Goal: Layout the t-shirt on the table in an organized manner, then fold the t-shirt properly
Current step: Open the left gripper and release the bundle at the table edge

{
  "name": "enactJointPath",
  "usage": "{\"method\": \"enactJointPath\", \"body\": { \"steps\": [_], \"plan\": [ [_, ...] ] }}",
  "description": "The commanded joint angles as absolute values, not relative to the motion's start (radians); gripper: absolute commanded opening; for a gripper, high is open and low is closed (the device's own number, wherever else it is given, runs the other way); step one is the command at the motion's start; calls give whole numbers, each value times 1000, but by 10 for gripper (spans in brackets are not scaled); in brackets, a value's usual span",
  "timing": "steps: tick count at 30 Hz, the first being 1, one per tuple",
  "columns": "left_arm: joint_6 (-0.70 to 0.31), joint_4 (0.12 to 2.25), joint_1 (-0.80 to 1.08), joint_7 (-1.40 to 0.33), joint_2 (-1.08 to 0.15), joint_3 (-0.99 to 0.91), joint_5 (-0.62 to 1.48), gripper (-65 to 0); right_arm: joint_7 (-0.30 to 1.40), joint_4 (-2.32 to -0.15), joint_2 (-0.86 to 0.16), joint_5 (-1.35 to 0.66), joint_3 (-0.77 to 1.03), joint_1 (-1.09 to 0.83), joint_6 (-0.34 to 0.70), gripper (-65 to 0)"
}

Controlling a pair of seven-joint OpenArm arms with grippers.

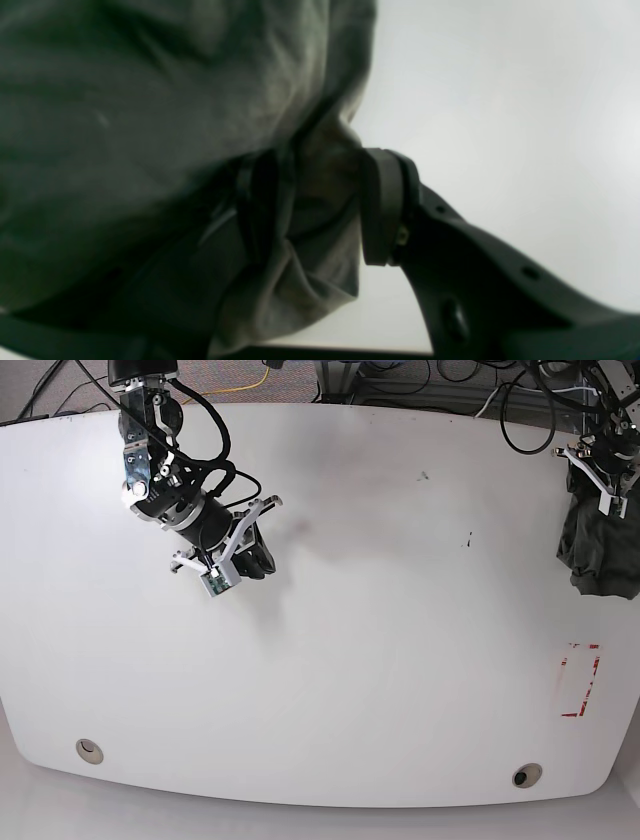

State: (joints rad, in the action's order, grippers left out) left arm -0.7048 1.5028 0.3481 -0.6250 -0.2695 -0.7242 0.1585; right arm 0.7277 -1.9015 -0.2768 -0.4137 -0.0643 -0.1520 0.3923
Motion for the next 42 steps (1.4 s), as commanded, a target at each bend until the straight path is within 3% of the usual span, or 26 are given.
{"method": "enactJointPath", "body": {
  "steps": [1,14,26,36,42],
  "plan": [
    [-698,1501,340,-638,-311,-740,145,-407,702,-1919,-283,-423,-59,-142,395,-563],
    [-698,1635,338,-639,-314,-743,145,-407,702,-1920,-280,-424,-59,-140,395,-563],
    [-698,1819,236,-631,-217,-731,140,-407,690,-1951,-277,-407,-61,-136,390,-563],
    [-698,1819,183,-363,-105,-622,33,-407,390,-1894,-202,-18,-51,-177,384,-563],
    [-553,1821,206,-160,-18,-503,-16,-407,150,-1778,-176,127,-18,-222,384,-563]
  ]
}}
